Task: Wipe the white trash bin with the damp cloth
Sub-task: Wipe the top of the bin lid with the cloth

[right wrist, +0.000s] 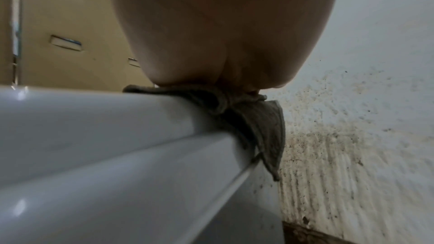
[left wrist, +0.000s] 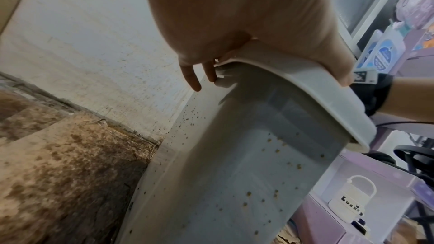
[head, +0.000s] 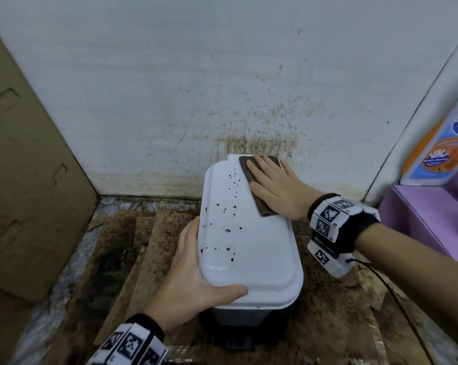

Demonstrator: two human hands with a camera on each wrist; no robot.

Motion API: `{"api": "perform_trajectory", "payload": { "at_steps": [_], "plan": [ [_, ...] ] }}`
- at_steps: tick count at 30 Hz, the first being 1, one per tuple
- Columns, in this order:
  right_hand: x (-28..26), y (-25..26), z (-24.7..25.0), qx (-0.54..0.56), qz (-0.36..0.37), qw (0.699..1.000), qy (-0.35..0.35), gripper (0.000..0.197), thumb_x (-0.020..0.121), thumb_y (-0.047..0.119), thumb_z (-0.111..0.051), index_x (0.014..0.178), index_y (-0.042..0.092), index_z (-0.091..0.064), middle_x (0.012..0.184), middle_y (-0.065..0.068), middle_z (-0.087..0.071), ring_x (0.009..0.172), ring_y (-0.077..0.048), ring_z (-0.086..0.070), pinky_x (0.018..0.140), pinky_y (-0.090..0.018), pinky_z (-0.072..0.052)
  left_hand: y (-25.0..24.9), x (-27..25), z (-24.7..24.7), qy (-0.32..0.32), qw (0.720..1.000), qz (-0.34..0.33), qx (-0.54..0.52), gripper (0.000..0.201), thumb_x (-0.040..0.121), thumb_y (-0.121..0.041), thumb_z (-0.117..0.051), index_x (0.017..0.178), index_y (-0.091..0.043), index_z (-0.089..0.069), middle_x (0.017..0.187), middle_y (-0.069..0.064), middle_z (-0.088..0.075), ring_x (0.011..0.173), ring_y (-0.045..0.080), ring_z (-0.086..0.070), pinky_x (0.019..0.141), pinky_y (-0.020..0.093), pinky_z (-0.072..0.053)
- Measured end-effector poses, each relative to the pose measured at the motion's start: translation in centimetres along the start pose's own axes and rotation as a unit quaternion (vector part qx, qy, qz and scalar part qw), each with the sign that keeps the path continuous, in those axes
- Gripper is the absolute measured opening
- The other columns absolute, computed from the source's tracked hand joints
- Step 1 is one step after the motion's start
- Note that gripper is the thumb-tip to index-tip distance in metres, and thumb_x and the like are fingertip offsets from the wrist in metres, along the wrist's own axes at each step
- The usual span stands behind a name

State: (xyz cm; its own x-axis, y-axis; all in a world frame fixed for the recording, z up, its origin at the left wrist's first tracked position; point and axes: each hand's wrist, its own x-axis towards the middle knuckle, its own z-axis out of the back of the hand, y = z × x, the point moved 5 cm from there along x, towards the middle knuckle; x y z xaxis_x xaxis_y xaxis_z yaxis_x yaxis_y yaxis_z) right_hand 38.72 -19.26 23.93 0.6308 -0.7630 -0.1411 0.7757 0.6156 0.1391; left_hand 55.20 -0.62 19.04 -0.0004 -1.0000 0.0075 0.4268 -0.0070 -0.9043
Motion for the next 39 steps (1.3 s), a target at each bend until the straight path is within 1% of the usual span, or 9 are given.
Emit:
{"api": "perform_trajectory", "payload": {
  "at_steps": [8, 15, 23, 25, 28, 30, 32, 35, 39],
  "plan": [
    [-8.5, 3.9, -1.8, 0.025, 0.007, 0.998, -0.064, 0.063, 0.105, 0.052, -0.005, 0.162, 0.025, 0.003, 0.169, 0.006, 0.015, 0.152, -0.007, 0.023, 0.122, -0.04, 0.021, -0.2, -0.1, -0.2, -0.01, 1.0, -0.013, 0.001, 0.136, 0.048, -0.072, -0.088, 0.153, -0.051, -0.005, 0.151, -0.039, -0.01, 0.142, -0.016, -0.018, 0.12, 0.034, -0.028],
    [-13.5, 7.4, -3.7, 0.037, -0.005, 0.991, -0.128, 0.064, 0.103, 0.049, -0.005, 0.162, 0.024, -0.006, 0.169, 0.009, 0.004, 0.154, -0.005, 0.016, 0.125, -0.04, 0.008, -0.1, -0.5, -0.4, -0.034, 0.999, -0.007, -0.023, 0.139, 0.043, -0.073, -0.089, 0.155, -0.045, -0.011, 0.153, -0.039, -0.015, 0.142, -0.017, -0.021, 0.116, 0.026, -0.028],
    [-12.7, 8.4, -3.7, 0.043, -0.03, 0.99, -0.131, 0.061, 0.103, 0.047, -0.005, 0.16, 0.027, 0.008, 0.169, 0.006, 0.014, 0.152, -0.006, 0.022, 0.126, -0.033, 0.008, 0.9, -0.5, 1.9, 0.074, 0.995, 0.019, -0.069, 0.132, 0.051, -0.048, -0.099, 0.151, -0.061, -0.014, 0.157, -0.04, -0.024, 0.144, -0.014, -0.025, 0.118, 0.027, -0.029],
    [-12.6, 9.1, -3.5, 0.02, -0.038, 0.991, -0.129, 0.061, 0.104, 0.043, -0.007, 0.16, 0.021, 0.003, 0.17, -0.002, 0.007, 0.156, -0.015, 0.012, 0.125, -0.034, 0.004, 1.2, -0.6, 1.7, 0.101, 0.991, 0.024, -0.082, 0.135, 0.057, -0.039, -0.099, 0.154, -0.058, -0.008, 0.152, -0.045, -0.027, 0.142, -0.016, -0.028, 0.115, 0.022, -0.032],
    [-12.5, 10.4, -2.9, -0.036, -0.031, 0.987, -0.157, 0.057, 0.103, 0.028, -0.028, 0.15, -0.003, -0.036, 0.157, -0.024, -0.038, 0.147, -0.039, -0.035, 0.116, -0.047, -0.024, 1.6, -0.7, 1.5, 0.112, 0.988, 0.033, -0.099, 0.133, 0.062, -0.03, -0.097, 0.155, -0.054, -0.005, 0.141, -0.055, -0.031, 0.134, -0.024, -0.032, 0.104, 0.007, -0.037],
    [-12.1, 10.9, -2.9, -0.047, -0.04, 0.985, -0.159, 0.055, 0.101, 0.024, -0.032, 0.144, -0.007, -0.045, 0.15, -0.026, -0.047, 0.141, -0.043, -0.043, 0.112, -0.052, -0.04, 1.6, -0.5, 1.5, 0.114, 0.988, 0.029, -0.099, 0.132, 0.063, -0.03, -0.096, 0.156, -0.052, -0.004, 0.139, -0.057, -0.031, 0.133, -0.026, -0.032, 0.099, 0.002, -0.036],
    [-11.3, 11.8, -3.1, -0.054, -0.034, 0.99, -0.123, 0.06, 0.101, 0.025, -0.022, 0.149, -0.008, -0.037, 0.156, -0.028, -0.036, 0.147, -0.046, -0.031, 0.113, -0.056, -0.039, 1.6, -0.5, 1.4, 0.12, 0.987, 0.028, -0.099, 0.134, 0.063, -0.032, -0.096, 0.157, -0.052, -0.003, 0.14, -0.056, -0.03, 0.134, -0.024, -0.031, 0.101, 0.003, -0.035],
    [-9.9, 12.7, -3.9, -0.062, -0.03, 0.995, -0.067, 0.074, 0.095, 0.031, 0.01, 0.158, -0.002, -0.008, 0.167, -0.025, -0.002, 0.155, -0.041, 0.004, 0.123, -0.054, -0.014, 1.8, -0.5, 1.4, 0.124, 0.987, 0.023, -0.098, 0.135, 0.063, -0.035, -0.096, 0.157, -0.052, -0.001, 0.147, -0.051, -0.029, 0.14, -0.018, -0.03, 0.112, 0.016, -0.034],
    [-7.9, 13.8, -4.7, -0.08, -0.007, 0.995, -0.06, 0.082, 0.089, 0.035, 0.015, 0.156, 0.002, -0.019, 0.167, -0.024, 0.006, 0.154, -0.041, 0.013, 0.124, -0.054, -0.004, 1.7, -0.5, 1.3, 0.128, 0.987, 0.018, -0.091, 0.134, 0.066, -0.027, -0.096, 0.158, -0.048, 0.0, 0.147, -0.051, -0.027, 0.141, -0.017, -0.029, 0.113, 0.017, -0.034]
  ]
}}
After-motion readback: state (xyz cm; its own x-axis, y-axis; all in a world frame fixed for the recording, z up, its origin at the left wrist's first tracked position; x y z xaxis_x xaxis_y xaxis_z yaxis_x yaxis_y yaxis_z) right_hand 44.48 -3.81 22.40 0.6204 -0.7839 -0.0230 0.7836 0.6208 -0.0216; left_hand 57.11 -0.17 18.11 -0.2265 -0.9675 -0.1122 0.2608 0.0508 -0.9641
